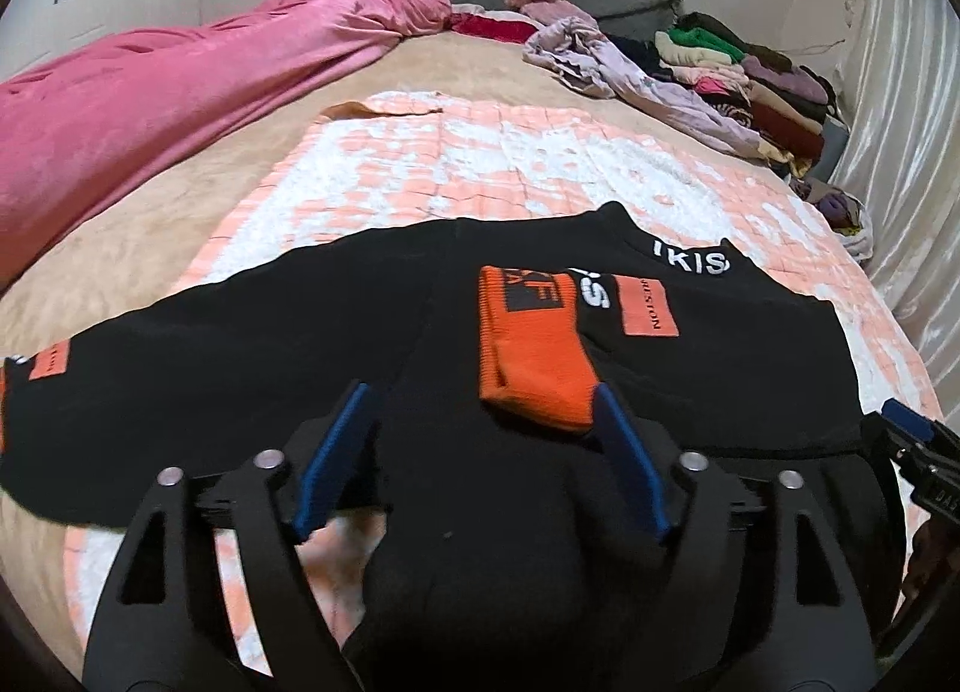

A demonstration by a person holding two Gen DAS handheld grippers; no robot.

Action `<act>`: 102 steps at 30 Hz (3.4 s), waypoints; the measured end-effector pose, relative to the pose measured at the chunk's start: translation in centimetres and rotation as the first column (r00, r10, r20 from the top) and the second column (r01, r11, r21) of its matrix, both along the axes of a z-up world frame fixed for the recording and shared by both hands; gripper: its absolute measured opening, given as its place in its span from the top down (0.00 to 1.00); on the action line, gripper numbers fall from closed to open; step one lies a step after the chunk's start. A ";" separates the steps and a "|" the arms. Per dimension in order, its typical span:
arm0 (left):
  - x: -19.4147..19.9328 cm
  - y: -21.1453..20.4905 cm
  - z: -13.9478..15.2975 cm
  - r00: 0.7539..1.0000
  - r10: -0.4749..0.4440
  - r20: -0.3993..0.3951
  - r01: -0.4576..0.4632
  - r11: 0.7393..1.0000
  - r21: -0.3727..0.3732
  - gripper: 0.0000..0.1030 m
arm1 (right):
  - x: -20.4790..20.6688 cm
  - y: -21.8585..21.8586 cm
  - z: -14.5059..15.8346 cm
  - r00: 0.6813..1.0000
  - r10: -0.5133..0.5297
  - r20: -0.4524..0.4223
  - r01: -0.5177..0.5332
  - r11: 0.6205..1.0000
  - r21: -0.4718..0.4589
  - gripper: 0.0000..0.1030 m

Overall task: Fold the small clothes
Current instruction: 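Move the left tool toward the other orange-cuffed sleeve, then grasp the orange cuff of the other sleeve with the left tool, then carry the sleeve across the body and lay it over the first sleeve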

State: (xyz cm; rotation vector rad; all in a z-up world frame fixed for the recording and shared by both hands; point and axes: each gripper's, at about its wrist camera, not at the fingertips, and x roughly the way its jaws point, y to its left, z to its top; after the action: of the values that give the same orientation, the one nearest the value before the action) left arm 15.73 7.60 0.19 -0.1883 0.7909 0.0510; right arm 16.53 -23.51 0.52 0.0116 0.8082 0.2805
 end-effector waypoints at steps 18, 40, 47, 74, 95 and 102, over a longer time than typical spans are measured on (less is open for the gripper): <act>-4.3 5.0 0.5 0.990 0.137 0.027 -0.136 0.990 -0.023 0.16 | -2.7 5.0 2.6 0.991 0.118 0.067 -0.119 0.993 0.009 0.11; -10.1 13.8 0.2 0.920 0.389 0.035 -0.387 0.921 -0.049 0.14 | -5.2 13.2 3.6 0.955 0.281 0.098 -0.282 0.959 -0.010 0.11; -12.1 16.8 0.4 0.866 0.497 0.049 -0.493 0.866 -0.083 0.14 | -5.7 16.4 4.2 0.932 0.345 0.114 -0.345 0.938 -0.020 0.11; -13.3 25.1 -3.0 0.713 0.701 -0.034 -0.677 0.675 -0.293 0.33 | -5.5 28.4 2.3 0.844 0.524 0.113 -0.524 0.851 -0.031 0.11; -12.0 19.6 1.2 0.838 0.514 0.185 -0.457 0.845 -0.278 0.91 | -2.8 16.4 0.2 0.962 0.271 0.037 -0.274 0.957 0.096 0.11; -8.7 13.1 3.9 0.907 0.355 0.227 -0.298 0.921 -0.251 0.94 | -2.4 9.4 0.0 0.990 0.135 0.034 -0.138 0.983 0.120 0.11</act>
State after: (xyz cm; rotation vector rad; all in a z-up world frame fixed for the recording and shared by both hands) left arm 7.01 20.65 4.07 -0.5201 0.4846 0.2569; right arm 14.17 -14.07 0.56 0.0674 0.7670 0.4588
